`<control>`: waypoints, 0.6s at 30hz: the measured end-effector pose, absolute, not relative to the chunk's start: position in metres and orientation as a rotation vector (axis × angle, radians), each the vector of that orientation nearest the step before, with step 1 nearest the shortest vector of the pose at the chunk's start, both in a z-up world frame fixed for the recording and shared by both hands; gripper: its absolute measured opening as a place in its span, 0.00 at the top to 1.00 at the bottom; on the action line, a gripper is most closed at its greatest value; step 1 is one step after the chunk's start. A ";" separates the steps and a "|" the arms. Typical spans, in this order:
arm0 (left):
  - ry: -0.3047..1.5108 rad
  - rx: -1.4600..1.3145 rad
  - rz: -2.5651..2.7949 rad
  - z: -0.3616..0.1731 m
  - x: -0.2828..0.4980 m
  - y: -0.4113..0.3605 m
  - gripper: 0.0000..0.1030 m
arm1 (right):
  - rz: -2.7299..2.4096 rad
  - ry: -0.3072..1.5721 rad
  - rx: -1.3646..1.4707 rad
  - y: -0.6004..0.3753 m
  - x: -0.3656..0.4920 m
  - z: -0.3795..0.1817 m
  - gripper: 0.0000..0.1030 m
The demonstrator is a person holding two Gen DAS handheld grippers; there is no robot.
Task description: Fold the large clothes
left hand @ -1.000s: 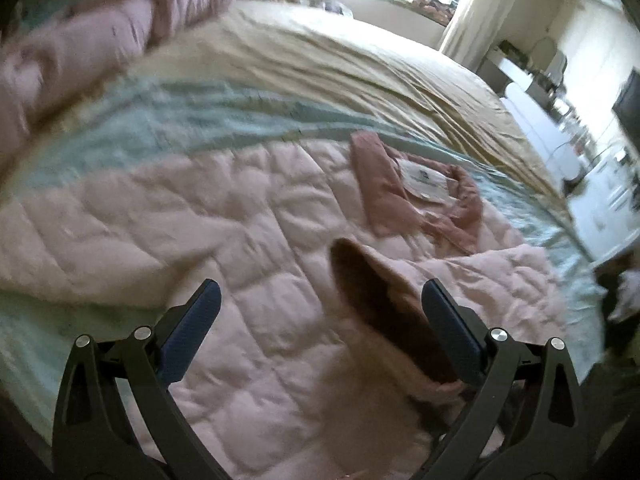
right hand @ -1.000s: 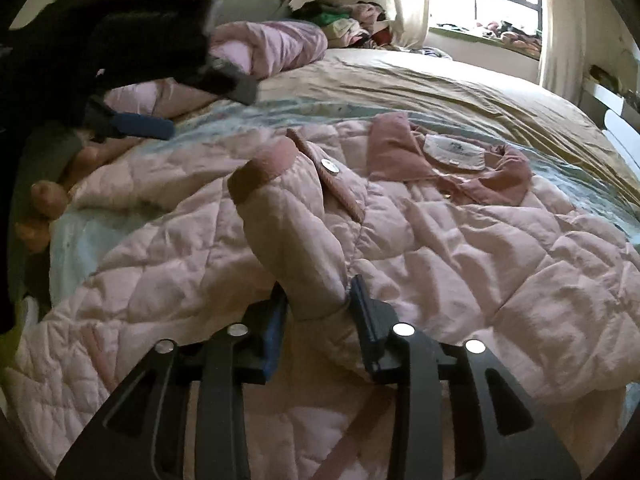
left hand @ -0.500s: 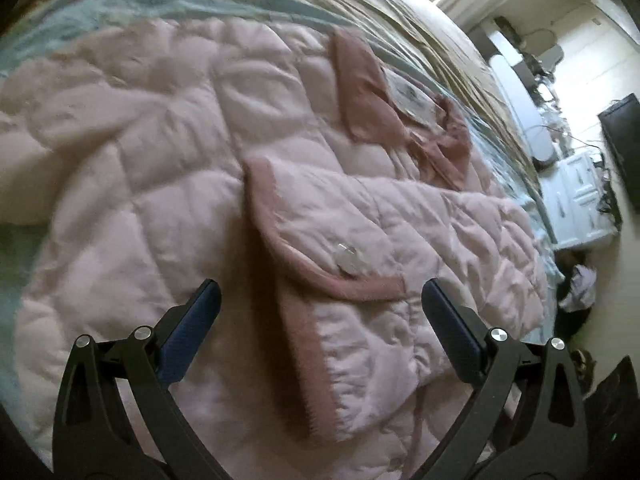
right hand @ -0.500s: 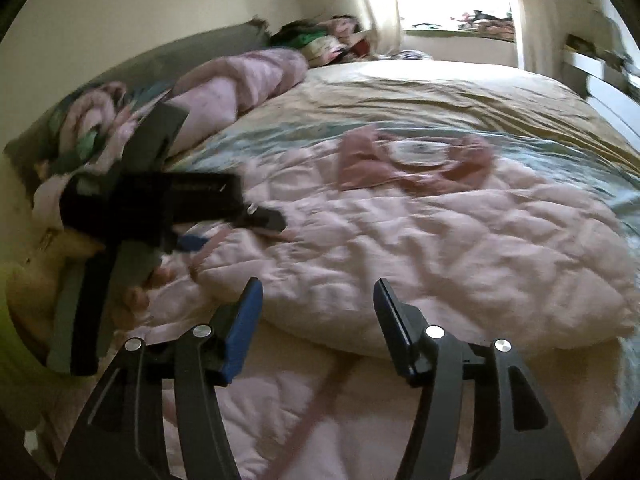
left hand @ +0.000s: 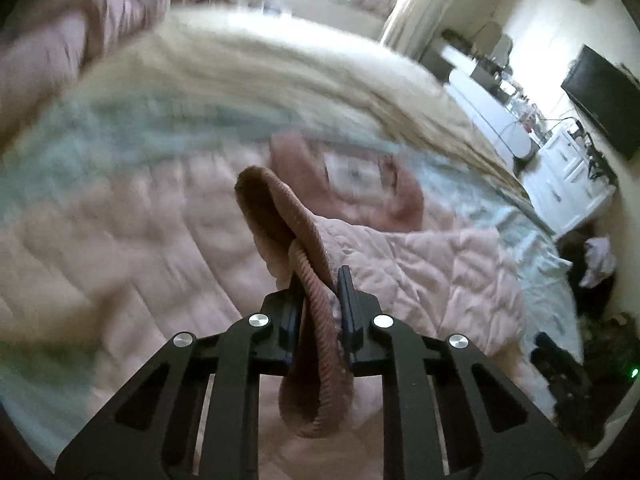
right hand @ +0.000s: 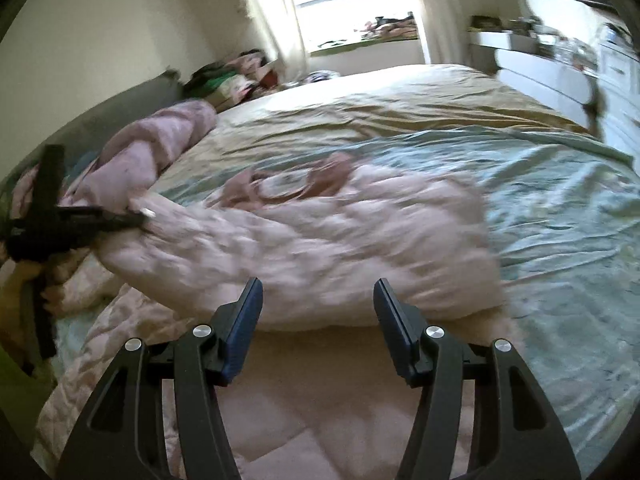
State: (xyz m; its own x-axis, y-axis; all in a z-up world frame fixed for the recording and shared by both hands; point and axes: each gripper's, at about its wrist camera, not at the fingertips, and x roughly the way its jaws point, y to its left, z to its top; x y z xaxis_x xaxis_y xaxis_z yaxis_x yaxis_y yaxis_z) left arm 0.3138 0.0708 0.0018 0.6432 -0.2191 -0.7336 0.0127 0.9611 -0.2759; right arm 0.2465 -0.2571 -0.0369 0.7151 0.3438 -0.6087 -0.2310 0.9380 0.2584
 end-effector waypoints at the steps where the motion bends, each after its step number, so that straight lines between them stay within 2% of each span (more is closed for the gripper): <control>1: 0.842 -0.235 -0.122 0.009 0.315 0.072 0.90 | 0.292 0.705 0.174 -0.263 0.249 -0.036 0.45; 3: 0.826 -0.204 -0.101 0.014 0.319 0.077 0.90 | 0.248 0.713 0.175 -0.271 0.252 -0.036 0.45; 12: 0.963 -0.162 -0.008 -0.063 0.332 0.097 0.90 | 0.134 0.807 0.130 -0.273 0.300 -0.041 0.45; 18: 0.977 -0.144 0.005 -0.079 0.330 0.104 0.90 | 0.155 0.846 0.087 -0.259 0.344 -0.041 0.45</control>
